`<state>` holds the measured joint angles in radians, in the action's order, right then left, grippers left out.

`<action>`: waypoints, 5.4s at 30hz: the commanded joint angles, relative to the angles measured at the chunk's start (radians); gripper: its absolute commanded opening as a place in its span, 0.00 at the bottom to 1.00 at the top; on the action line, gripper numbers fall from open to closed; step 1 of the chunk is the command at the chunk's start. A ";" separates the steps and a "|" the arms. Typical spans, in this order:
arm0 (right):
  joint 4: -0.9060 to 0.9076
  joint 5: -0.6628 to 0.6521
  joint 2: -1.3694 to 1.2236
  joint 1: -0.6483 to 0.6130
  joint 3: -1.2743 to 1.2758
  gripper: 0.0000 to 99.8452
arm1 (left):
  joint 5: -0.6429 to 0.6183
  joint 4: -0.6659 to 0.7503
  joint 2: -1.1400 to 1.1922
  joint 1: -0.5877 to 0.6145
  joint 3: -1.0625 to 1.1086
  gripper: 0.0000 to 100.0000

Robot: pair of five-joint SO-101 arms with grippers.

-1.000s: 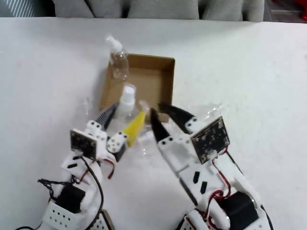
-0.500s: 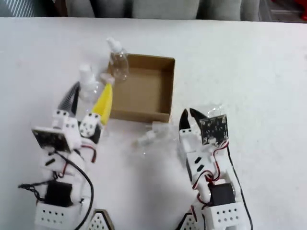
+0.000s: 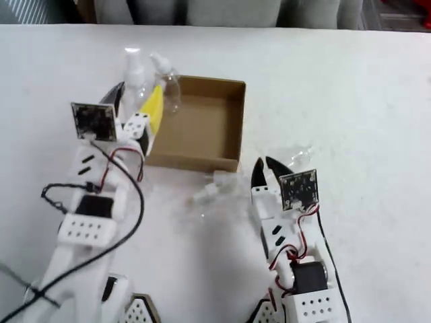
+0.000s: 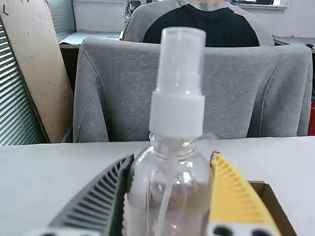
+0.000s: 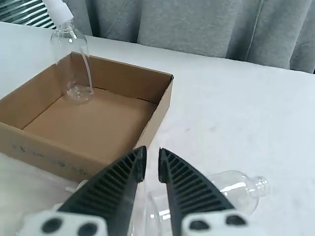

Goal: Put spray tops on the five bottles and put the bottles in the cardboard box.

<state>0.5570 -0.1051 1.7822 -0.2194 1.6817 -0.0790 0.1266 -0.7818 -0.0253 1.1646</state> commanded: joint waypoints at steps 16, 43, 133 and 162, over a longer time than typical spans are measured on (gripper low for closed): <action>0.042 0.008 0.013 0.008 0.009 0.02 | -0.014 0.698 0.691 -0.007 -0.170 0.02; 0.070 0.000 0.013 0.010 0.009 0.02 | -0.152 1.092 1.245 0.019 -0.393 0.02; 0.070 -0.002 0.013 0.041 0.009 0.02 | -0.005 0.882 1.144 0.031 -0.204 0.34; 0.070 -0.002 0.012 0.041 0.009 0.02 | 0.055 0.374 0.441 0.044 0.040 0.34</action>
<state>0.6245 -0.1051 1.7822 -0.1857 1.6817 -0.0944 0.6498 -0.1112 0.0176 1.1431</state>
